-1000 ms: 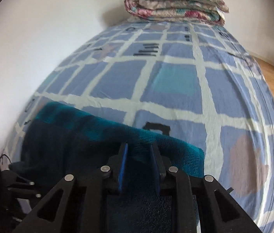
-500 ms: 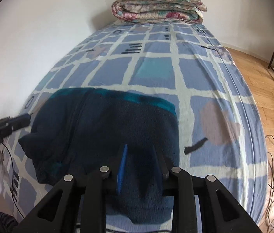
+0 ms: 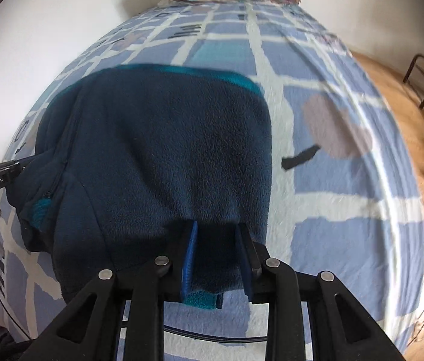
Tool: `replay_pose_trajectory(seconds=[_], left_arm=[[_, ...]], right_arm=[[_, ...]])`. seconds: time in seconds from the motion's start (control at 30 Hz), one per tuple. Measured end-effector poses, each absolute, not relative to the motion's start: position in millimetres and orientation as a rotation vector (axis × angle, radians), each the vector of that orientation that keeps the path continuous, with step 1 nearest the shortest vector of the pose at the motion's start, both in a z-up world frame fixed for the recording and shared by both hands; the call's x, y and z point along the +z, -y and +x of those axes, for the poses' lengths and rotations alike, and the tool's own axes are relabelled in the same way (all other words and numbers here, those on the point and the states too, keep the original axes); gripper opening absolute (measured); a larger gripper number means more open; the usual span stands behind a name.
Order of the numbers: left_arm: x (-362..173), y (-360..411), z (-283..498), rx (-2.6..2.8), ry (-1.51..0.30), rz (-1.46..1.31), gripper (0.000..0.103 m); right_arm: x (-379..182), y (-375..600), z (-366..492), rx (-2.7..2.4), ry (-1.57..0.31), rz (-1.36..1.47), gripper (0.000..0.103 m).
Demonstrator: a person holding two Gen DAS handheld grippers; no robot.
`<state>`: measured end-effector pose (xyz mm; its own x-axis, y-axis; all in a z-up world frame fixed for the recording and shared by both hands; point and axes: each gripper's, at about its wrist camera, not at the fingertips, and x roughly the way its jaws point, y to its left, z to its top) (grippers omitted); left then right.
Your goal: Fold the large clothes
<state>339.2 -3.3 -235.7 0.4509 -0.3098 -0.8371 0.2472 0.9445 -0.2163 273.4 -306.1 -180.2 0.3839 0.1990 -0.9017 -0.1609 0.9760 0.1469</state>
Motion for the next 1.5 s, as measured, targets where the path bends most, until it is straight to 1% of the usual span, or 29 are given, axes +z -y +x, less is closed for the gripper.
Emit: replay_pose_trajectory(seconds=[0.07, 0.1, 0.17, 0.23, 0.27, 0.3, 0.47, 0.6, 0.67, 0.77, 0.8, 0.83, 0.9, 0.97, 1.03, 1.07, 1.1, 1.13, 1.2, 1.27, 1.3, 1.33, 1.37, 1.4, 1.43, 1.47, 1.5], left_arm=[[-228.8, -3.3, 338.6, -0.367, -1.055, -0.098, 0.013], [-224.1, -10.1, 339.0, -0.383, -1.058, -0.140, 0.016], [-215.8, -27.3, 341.1, -0.424, -1.056, -0.256, 0.034], [-208.7, -42.7, 346.0, -0.452, -1.047, -0.367, 0.068], [-206.1, -49.8, 348.8, -0.432, -1.037, -0.401, 0.074], [-204.9, -55.6, 352.0, -0.421, -1.030, -0.434, 0.077], [-224.0, -76.6, 379.2, -0.438, -1.079, -0.650, 0.077], [-242.2, -68.7, 392.2, -0.459, -1.139, -0.651, 0.077], [-246.8, -64.7, 394.2, -0.462, -1.152, -0.639, 0.077], [-256.3, -57.3, 394.6, -0.475, -1.174, -0.642, 0.076], [-258.3, -54.1, 395.5, -0.481, -1.178, -0.638, 0.073], [-259.1, -50.3, 395.8, -0.483, -1.178, -0.622, 0.072], [-258.7, -46.1, 395.0, -0.472, -1.171, -0.594, 0.072], [-256.3, -41.6, 395.0, -0.464, -1.175, -0.557, 0.064], [-253.8, -37.8, 393.3, -0.453, -1.174, -0.524, 0.050], [-253.2, -36.0, 392.6, -0.452, -1.170, -0.515, 0.047], [-249.7, -32.3, 390.1, -0.447, -1.162, -0.491, 0.041], [-246.6, -29.4, 387.8, -0.441, -1.150, -0.466, 0.037], [-241.3, -25.6, 382.6, -0.431, -1.130, -0.420, 0.036], [-242.5, -27.0, 380.5, -0.428, -1.121, -0.415, 0.036], [-244.6, -28.8, 379.7, -0.417, -1.120, -0.424, 0.042], [-246.4, -30.2, 380.7, -0.408, -1.125, -0.434, 0.051], [-248.9, -30.8, 383.7, -0.397, -1.136, -0.439, 0.057], [-252.4, -31.0, 386.3, -0.389, -1.155, -0.445, 0.067], [-254.7, -32.3, 388.0, -0.398, -1.162, -0.460, 0.068], [-257.3, -33.0, 390.1, -0.418, -1.162, -0.472, 0.068], [-257.3, -33.6, 390.4, -0.436, -1.155, -0.475, 0.059]], right_arm=[[-174.7, 315.7, 272.4, 0.286, -1.155, 0.099, 0.029], [-170.7, 323.6, 271.2, 0.321, -1.149, 0.142, 0.029], [-161.6, 342.9, 267.2, 0.374, -1.114, 0.229, 0.037], [-152.1, 365.0, 264.7, 0.401, -1.057, 0.301, 0.067], [-149.4, 374.5, 265.3, 0.407, -1.032, 0.324, 0.070], [-149.6, 381.0, 267.6, 0.420, -1.028, 0.345, 0.074], [-175.6, 397.1, 289.9, 0.482, -1.081, 0.500, 0.076], [-196.5, 393.1, 306.6, 0.525, -1.104, 0.598, 0.076], [-204.8, 387.8, 313.7, 0.545, -1.116, 0.615, 0.075], [-213.0, 375.9, 321.0, 0.581, -1.132, 0.619, 0.069], [-213.4, 371.7, 321.6, 0.593, -1.133, 0.616, 0.066], [-213.1, 366.7, 322.8, 0.608, -1.133, 0.612, 0.063], [-212.1, 357.1, 324.3, 0.608, -1.140, 0.578, 0.062], [-211.6, 350.3, 326.1, 0.598, -1.150, 0.561, 0.053], [-207.8, 345.5, 326.5, 0.596, -1.151, 0.555, 0.038], [-203.3, 341.3, 325.8, 0.586, -1.150, 0.537, 0.035], [-199.0, 338.5, 324.1, 0.578, -1.149, 0.521, 0.029], [-193.2, 333.1, 322.5, 0.564, -1.145, 0.487, 0.026], [-185.9, 329.1, 322.0, 0.547, -1.133, 0.418, 0.024], [-182.6, 326.0, 321.0, 0.548, -1.121, 0.386, 0.024], [-184.2, 327.0, 322.1, 0.541, -1.125, 0.388, 0.028], [-186.6, 328.4, 323.8, 0.537, -1.135, 0.404, 0.033], [-190.0, 330.4, 325.7, 0.544, -1.143, 0.432, 0.036], [-192.5, 333.8, 326.7, 0.548, -1.151, 0.454, 0.045], [-196.8, 335.1, 328.3, 0.551, -1.164, 0.475, 0.048], [-200.5, 336.1, 329.0, 0.552, -1.170, 0.484, 0.048], [-202.9, 337.8, 327.7, 0.555, -1.171, 0.485, 0.045]])
